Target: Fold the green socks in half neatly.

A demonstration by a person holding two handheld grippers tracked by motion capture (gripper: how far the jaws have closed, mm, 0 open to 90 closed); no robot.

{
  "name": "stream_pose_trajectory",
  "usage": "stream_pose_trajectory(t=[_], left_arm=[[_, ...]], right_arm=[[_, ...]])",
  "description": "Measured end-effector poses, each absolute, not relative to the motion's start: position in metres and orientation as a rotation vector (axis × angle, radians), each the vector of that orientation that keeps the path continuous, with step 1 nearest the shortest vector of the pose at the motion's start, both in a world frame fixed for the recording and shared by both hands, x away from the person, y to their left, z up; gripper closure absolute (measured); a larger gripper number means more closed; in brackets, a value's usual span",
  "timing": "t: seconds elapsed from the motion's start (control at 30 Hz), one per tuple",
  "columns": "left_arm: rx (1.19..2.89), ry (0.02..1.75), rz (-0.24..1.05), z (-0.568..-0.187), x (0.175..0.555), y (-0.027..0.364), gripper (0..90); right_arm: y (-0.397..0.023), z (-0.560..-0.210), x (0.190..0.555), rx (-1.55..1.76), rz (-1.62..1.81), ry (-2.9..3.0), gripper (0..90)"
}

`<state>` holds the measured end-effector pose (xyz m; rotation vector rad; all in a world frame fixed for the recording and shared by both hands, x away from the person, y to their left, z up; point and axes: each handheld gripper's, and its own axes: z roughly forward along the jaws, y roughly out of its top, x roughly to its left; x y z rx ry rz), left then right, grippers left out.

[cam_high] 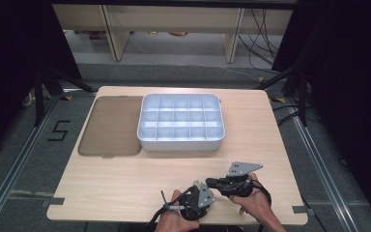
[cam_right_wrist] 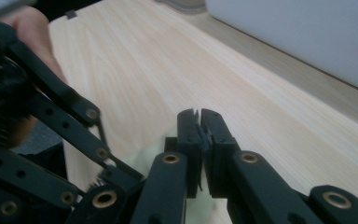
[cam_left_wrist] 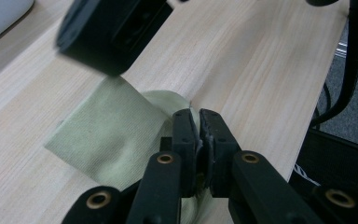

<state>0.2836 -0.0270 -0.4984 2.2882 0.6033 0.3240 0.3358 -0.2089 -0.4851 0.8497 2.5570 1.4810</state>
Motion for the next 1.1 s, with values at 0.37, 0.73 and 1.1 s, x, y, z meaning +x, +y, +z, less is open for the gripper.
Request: stream_pose_trajectory(t=[0.37, 0.73, 1.1], left_arm=[[2.253, 0.640, 0.248, -0.498, 0.284, -0.023, 70.4], [2.093, 0.781, 0.167, -0.484, 0.280, 0.016, 72.5], [2.237, 0.701, 0.229, -0.500, 0.278, -0.002, 79.6]], right_arm=[[-0.188, -0.502, 0.344, 0.759, 1.303, 2.677, 88.4], [-0.189, -0.503, 0.344, 0.795, 1.309, 2.682, 88.6], [-0.188, -0.501, 0.343, 0.800, 1.292, 2.680, 88.6]])
